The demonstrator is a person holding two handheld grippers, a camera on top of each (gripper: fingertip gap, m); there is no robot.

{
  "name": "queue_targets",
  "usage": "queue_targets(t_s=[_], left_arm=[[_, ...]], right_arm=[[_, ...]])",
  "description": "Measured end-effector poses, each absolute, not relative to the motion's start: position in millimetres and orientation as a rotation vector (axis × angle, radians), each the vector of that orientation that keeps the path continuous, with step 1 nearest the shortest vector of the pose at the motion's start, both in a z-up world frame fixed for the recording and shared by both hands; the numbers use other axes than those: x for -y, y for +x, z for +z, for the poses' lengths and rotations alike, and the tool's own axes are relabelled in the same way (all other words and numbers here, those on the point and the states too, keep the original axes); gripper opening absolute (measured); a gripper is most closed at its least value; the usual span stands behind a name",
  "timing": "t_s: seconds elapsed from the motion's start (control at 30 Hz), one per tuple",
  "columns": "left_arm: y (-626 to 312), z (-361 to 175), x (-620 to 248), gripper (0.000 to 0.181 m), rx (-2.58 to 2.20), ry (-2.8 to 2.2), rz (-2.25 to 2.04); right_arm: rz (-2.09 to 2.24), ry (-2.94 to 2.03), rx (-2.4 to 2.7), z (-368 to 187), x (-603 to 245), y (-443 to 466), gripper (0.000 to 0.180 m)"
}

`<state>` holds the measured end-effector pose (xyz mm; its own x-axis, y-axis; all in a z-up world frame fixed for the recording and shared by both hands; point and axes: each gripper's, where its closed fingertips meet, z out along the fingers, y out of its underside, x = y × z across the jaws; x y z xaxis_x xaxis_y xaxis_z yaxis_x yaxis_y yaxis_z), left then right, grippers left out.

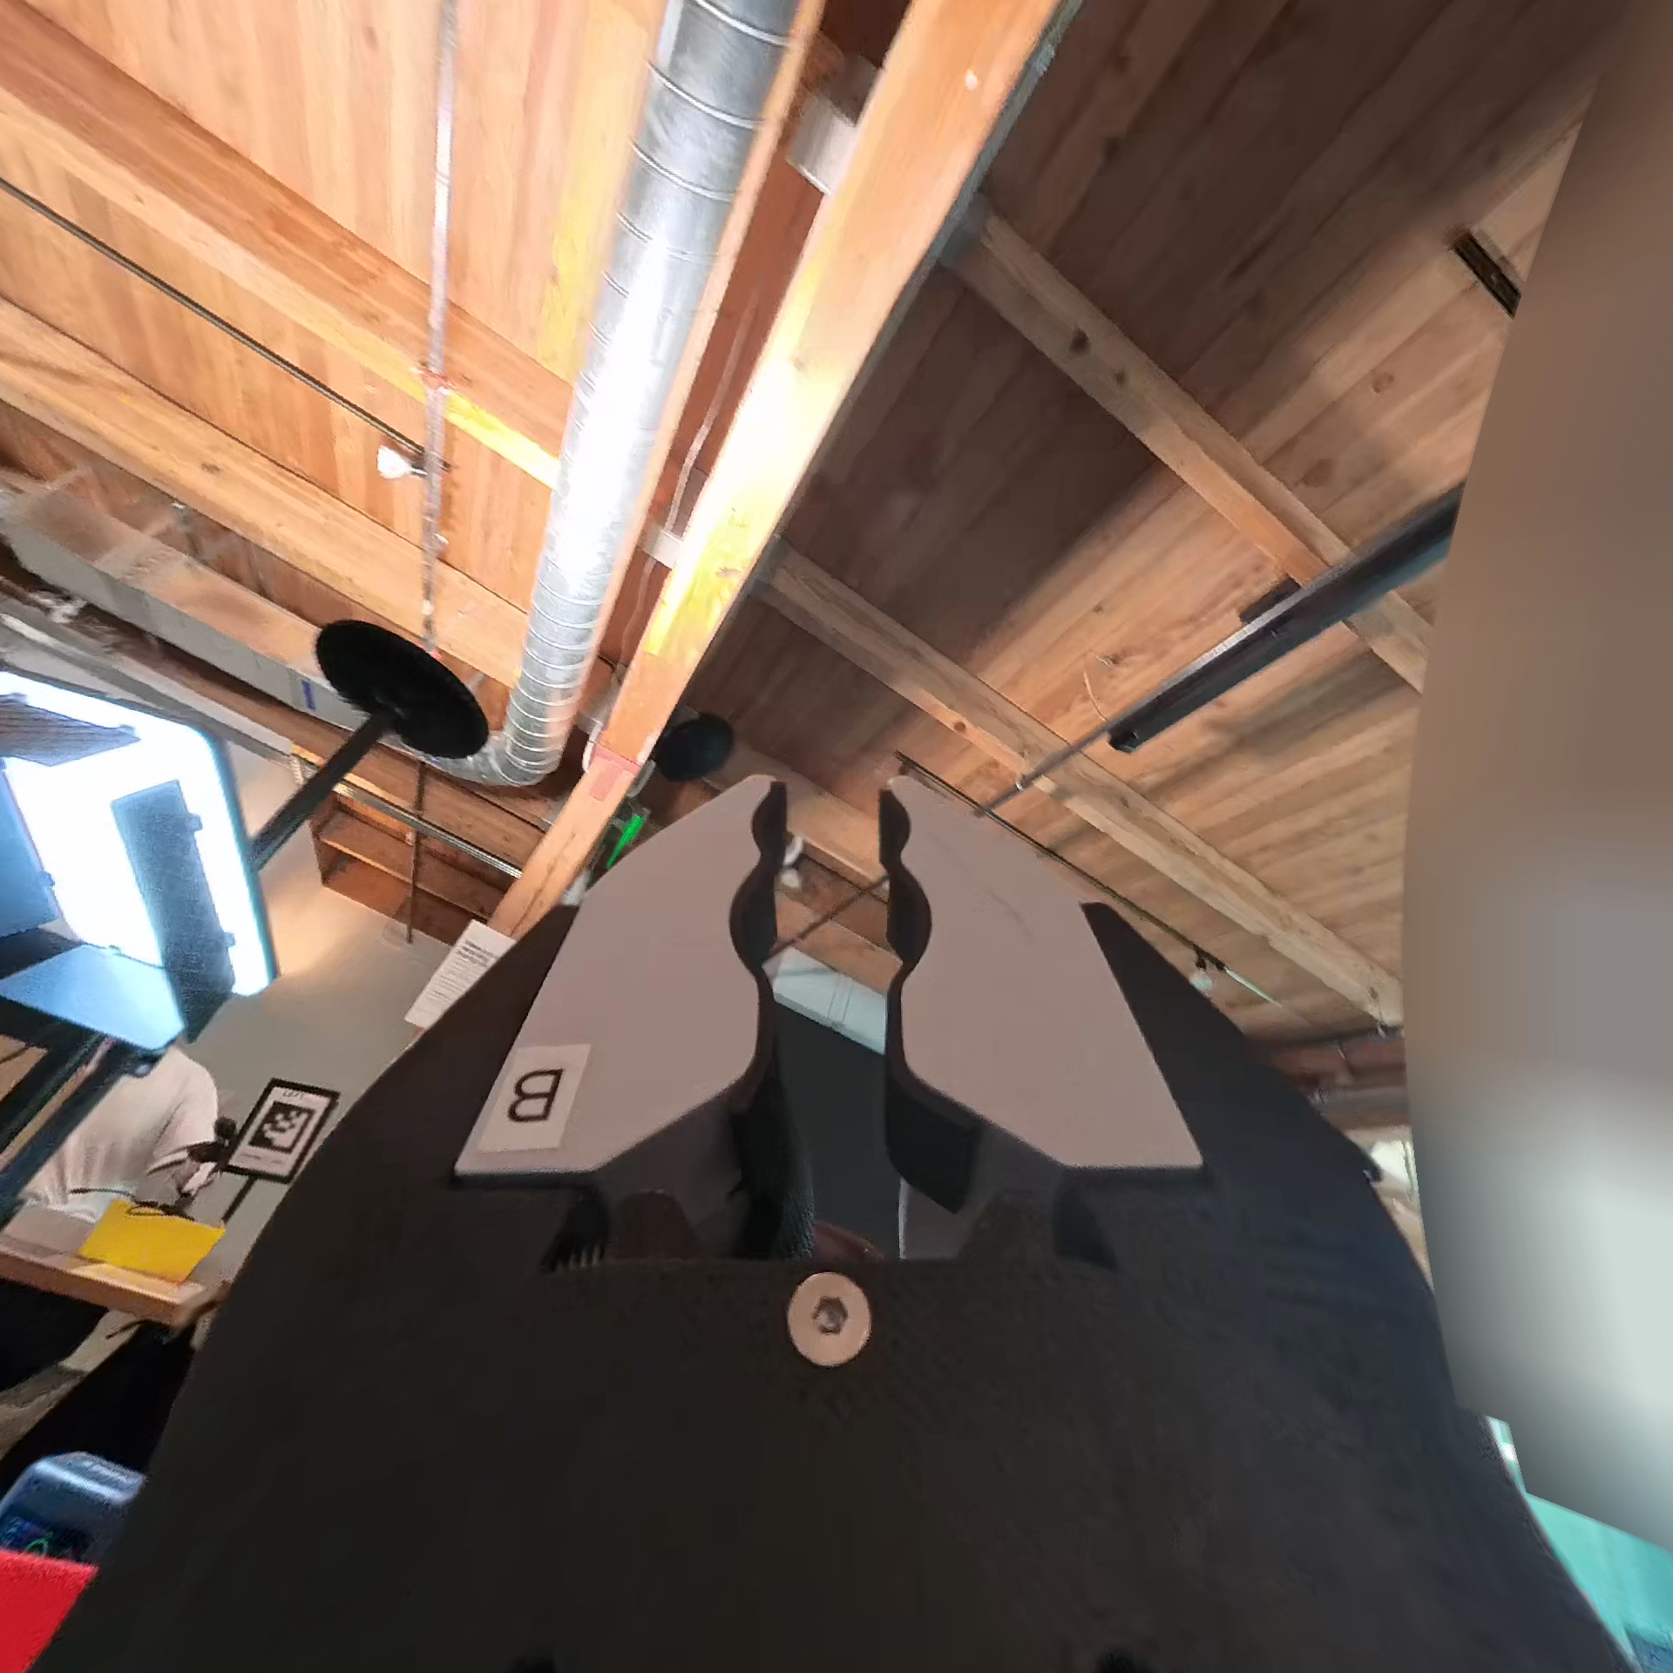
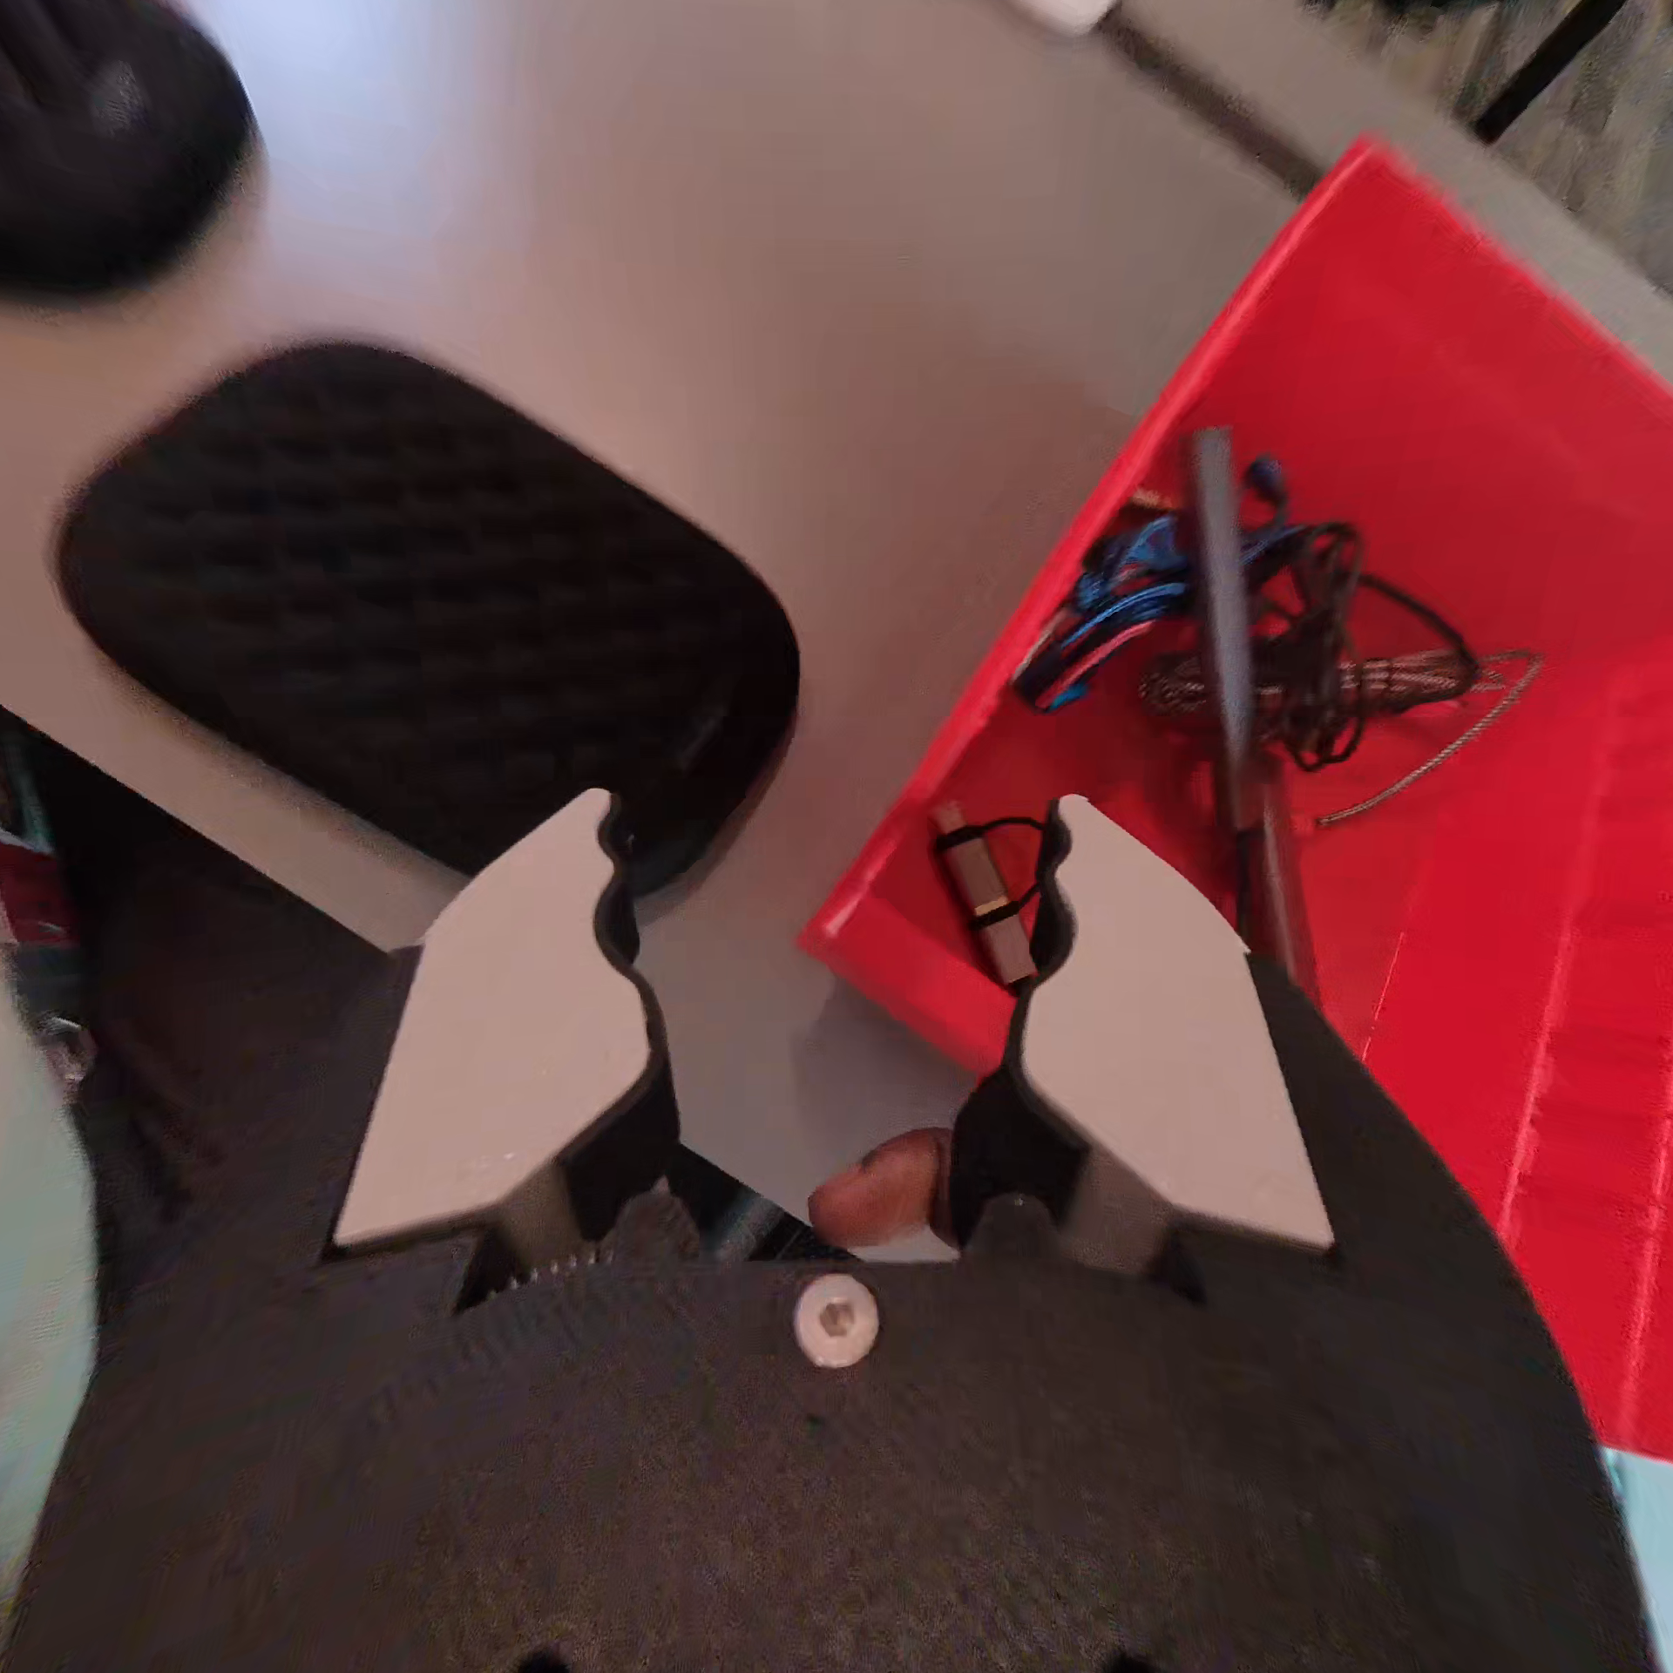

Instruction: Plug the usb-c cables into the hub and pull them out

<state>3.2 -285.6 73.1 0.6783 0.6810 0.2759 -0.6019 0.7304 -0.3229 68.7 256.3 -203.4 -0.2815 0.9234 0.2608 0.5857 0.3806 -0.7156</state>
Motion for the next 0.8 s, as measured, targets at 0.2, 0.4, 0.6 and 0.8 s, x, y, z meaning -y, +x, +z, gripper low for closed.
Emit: queue_targets(t_s=[0.2, 0.4, 0.6, 0.8], left_arm=[[21, 69, 322, 0.019, 0.414, -0.078, 0.844], [23, 70, 320, 0.019, 0.392, -0.067, 0.796], [22, 71, 318, 0.019, 0.392, -0.077, 0.813], [22, 69, 324, 0.019, 0.399, -0.072, 0.819]], right_arm=[[0.442, -1.319, 1.749, -210, -271, 22, 0.013], [0.300, -1.250, 1.772, -211, -249, -27, 0.016], [0.369, -1.180, 1.817, -210, -207, -75, 0.016], [0.469, -1.129, 1.861, -209, -142, -117, 0.015]])
